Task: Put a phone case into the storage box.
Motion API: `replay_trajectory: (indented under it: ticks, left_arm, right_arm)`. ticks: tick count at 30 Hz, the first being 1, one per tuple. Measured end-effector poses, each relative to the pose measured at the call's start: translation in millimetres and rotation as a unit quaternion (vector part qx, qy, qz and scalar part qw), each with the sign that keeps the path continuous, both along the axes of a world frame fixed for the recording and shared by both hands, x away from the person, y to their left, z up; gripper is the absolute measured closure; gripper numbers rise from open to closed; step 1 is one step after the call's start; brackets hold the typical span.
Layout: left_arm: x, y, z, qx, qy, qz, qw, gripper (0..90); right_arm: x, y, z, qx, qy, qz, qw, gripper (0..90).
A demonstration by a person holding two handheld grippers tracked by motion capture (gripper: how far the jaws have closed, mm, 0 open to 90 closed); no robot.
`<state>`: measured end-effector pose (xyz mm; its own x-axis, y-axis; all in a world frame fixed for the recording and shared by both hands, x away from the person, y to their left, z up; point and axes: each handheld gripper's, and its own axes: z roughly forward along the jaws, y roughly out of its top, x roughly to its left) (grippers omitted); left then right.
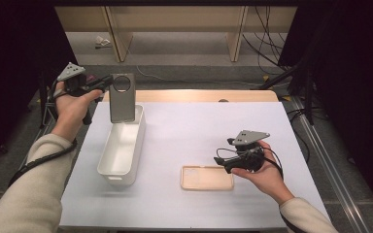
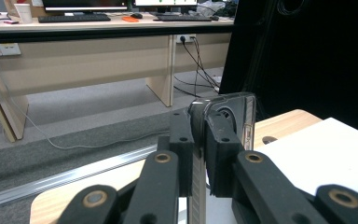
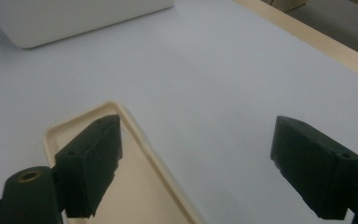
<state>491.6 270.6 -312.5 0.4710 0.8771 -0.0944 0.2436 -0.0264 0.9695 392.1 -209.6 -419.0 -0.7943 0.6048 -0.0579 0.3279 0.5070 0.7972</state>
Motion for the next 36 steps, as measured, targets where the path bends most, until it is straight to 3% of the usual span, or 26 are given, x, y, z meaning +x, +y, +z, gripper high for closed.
replay_trajectory:
  ticks: [36]
  left_arm:
    - [17.3,-6.2,-20.7,0.010,0.005,-0.005,0.9999,82.2]
  right_arm:
    - [0.7,-0.7,-0.3,0.005,0.001,0.000,1.0000,16.7]
